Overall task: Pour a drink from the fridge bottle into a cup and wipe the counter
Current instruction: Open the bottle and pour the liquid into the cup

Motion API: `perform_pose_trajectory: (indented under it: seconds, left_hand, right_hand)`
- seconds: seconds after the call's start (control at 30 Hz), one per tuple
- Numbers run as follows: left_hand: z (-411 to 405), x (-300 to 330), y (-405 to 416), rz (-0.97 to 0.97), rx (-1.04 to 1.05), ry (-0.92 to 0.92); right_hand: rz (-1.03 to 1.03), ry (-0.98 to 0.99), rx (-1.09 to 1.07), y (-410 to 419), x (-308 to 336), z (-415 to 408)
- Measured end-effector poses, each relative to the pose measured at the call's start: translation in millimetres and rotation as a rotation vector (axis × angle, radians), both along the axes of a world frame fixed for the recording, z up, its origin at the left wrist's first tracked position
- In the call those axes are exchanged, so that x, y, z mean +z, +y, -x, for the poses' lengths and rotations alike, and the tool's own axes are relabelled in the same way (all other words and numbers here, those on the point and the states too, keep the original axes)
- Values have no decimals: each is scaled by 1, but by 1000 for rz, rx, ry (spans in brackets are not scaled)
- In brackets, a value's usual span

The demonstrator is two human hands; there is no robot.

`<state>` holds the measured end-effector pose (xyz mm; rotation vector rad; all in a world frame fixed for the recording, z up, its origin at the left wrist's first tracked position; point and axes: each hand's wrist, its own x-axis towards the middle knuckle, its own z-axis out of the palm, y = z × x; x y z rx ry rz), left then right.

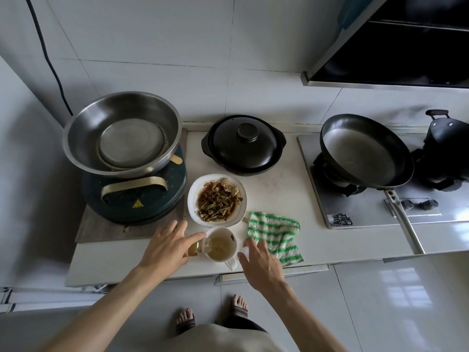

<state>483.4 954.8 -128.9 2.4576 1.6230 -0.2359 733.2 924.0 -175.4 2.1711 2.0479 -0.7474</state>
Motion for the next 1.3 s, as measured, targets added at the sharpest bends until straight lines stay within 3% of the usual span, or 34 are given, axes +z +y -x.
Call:
perform_pose_trajectory:
  seconds: [1.3]
  left_hand:
    - [-9,19,9,-10,-106,157]
  right_hand:
    - [45,-6,39,-1,12,3]
